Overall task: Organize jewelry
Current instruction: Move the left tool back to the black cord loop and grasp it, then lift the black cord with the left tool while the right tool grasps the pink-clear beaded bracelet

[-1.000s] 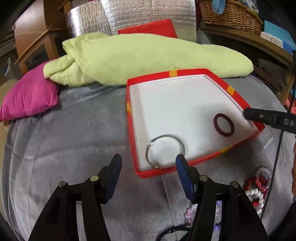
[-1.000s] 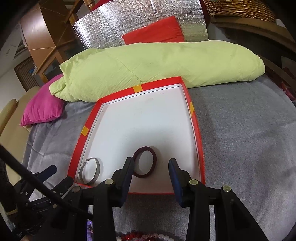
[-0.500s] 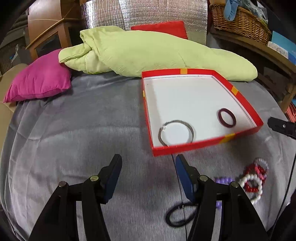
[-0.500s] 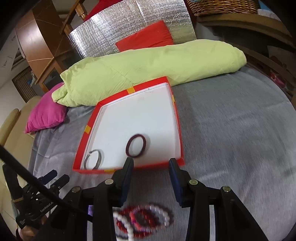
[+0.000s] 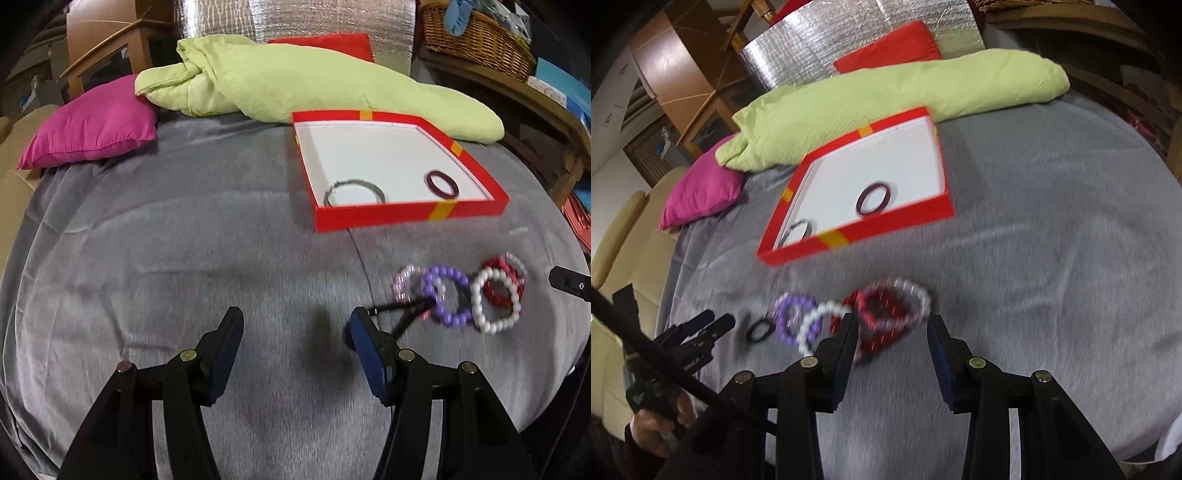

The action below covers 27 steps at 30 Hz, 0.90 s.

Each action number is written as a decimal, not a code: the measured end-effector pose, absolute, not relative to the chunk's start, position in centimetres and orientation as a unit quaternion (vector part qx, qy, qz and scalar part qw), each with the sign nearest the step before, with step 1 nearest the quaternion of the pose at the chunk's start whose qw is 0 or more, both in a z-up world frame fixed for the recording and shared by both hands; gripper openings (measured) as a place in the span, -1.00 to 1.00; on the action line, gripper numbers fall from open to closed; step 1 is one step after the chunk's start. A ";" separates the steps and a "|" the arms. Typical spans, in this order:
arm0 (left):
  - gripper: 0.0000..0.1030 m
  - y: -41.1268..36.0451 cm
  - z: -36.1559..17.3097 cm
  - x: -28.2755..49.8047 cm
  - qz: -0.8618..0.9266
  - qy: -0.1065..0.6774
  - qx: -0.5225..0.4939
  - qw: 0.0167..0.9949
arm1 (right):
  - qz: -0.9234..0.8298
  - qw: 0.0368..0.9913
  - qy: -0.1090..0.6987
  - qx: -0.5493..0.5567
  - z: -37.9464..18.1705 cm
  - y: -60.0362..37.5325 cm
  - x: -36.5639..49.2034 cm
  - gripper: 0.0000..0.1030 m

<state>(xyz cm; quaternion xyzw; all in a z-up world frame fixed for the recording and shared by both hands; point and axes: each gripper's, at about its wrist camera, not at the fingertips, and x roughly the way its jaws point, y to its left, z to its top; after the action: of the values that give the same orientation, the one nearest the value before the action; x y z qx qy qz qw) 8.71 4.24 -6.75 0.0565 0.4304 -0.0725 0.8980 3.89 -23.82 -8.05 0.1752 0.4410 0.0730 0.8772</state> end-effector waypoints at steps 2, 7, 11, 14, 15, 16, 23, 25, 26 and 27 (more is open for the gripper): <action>0.19 4.1 -6.9 8.4 -0.083 0.431 0.063 0.896 | 0.075 0.877 0.445 0.166 -8.3 -23.4 3.4 -0.17; 0.19 4.1 -6.7 8.6 -0.107 0.426 0.050 0.897 | 0.044 0.880 0.440 0.175 -8.6 -24.4 3.8 -0.20; 0.19 4.0 -6.6 9.0 -0.124 0.428 0.032 0.895 | 0.028 0.869 0.446 0.213 -9.5 -25.8 4.5 -0.27; 0.19 3.1 -6.9 9.0 -0.140 0.431 0.036 0.891 | 0.022 0.867 0.448 0.218 -9.7 -25.8 5.0 -0.32; 0.19 2.8 -6.9 9.0 -0.145 0.431 0.040 0.890 | 0.020 0.867 0.448 0.218 -9.7 -25.8 5.1 -0.36; 0.19 2.6 -7.0 8.9 -0.148 0.431 0.042 0.889 | 0.017 0.866 0.448 0.220 -9.7 -25.8 5.3 -0.36; -0.03 2.0 -7.4 8.8 -0.165 0.436 0.051 0.883 | 0.004 0.853 0.460 0.245 -10.5 -25.4 7.4 -0.47; -0.03 1.9 -7.6 8.9 -0.169 0.440 0.053 0.880 | 0.003 0.850 0.467 0.246 -10.8 -25.1 7.7 -0.47; -0.03 1.9 -7.7 8.9 -0.172 0.443 0.051 0.879 | 0.000 0.850 0.469 0.240 -10.9 -24.9 7.9 -0.48; -0.03 1.9 -7.9 9.0 -0.177 0.448 0.047 0.875 | -0.005 0.852 0.470 0.230 -10.9 -24.6 8.0 -0.55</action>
<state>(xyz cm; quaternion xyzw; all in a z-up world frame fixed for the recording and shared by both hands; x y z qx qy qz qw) 8.99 1.88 -7.85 0.0471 0.4476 -0.1769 0.8753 7.99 -24.63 -10.91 0.2302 0.4698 -0.0055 0.8522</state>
